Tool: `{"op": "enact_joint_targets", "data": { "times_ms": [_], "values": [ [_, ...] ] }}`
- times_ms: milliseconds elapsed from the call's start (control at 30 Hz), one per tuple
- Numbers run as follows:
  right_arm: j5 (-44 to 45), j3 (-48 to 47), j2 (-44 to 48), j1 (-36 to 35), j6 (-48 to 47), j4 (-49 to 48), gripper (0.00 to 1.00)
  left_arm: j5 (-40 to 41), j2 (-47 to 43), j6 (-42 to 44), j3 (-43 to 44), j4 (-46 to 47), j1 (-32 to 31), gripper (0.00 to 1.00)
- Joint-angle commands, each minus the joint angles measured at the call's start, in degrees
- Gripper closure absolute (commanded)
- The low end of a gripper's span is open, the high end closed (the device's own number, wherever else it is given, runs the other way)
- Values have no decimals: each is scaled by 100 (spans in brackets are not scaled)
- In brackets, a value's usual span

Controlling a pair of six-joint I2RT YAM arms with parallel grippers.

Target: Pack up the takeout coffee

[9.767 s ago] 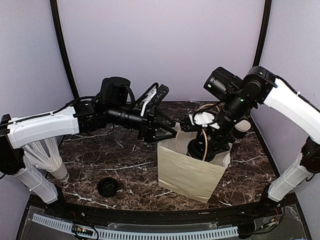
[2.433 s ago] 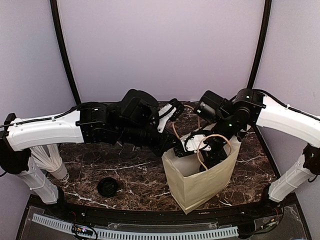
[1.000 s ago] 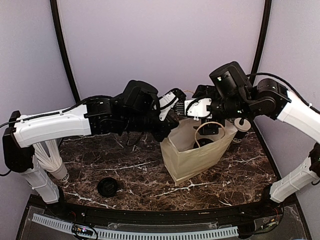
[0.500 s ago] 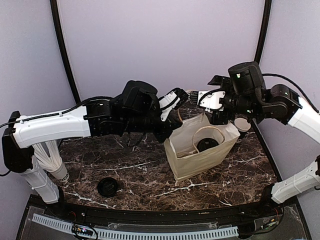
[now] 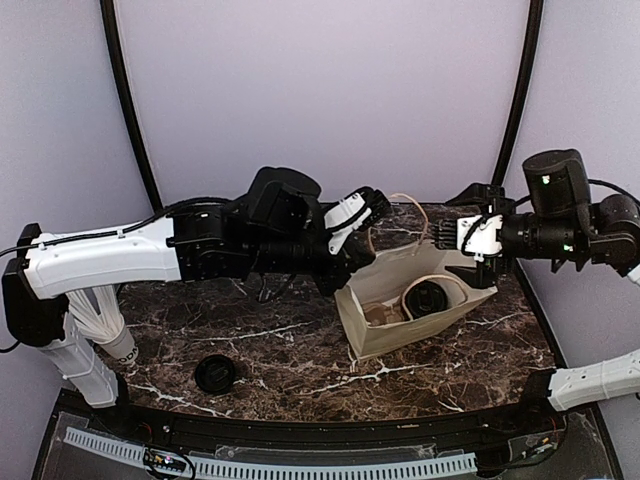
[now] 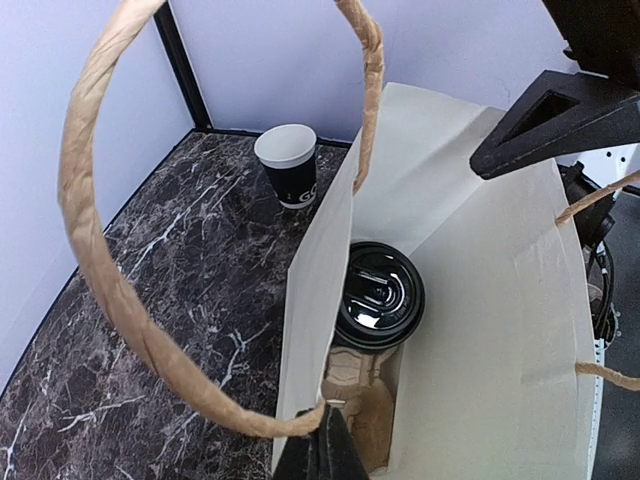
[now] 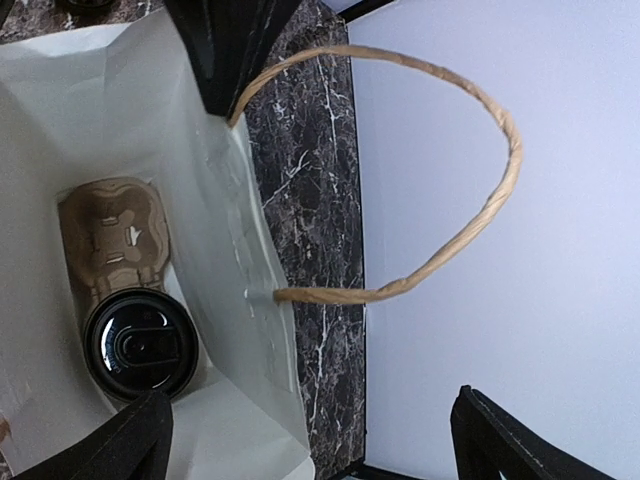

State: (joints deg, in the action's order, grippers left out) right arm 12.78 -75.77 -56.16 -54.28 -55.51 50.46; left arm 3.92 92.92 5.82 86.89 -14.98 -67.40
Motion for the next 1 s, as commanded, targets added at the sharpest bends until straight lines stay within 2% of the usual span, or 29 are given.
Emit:
{"op": "enact_joint_targets", "data": {
  "times_ms": [0,300,433,533,867,967],
  "values": [
    [-133,284,330,64,-103,-191,1,13,-135,257,170,33,-166,100],
    [197,1017,1049,688,31,-1628,1,42,-37,462,440,-292,-593,100],
    [-175,726,840,1049,704,-1620,1,-58,-12,465,515,-430,-751,100],
    [-423,662,883,1116,855,-1635,1,-58,35,466,513,-533,-822,100],
    [-1240,1221,1445,1113,-36,-852,1,201,156,467,497,-468,-837,100],
    [-1579,1048,1520,1117,102,-821,2,271,236,486,553,-500,-837,100]
  ]
}}
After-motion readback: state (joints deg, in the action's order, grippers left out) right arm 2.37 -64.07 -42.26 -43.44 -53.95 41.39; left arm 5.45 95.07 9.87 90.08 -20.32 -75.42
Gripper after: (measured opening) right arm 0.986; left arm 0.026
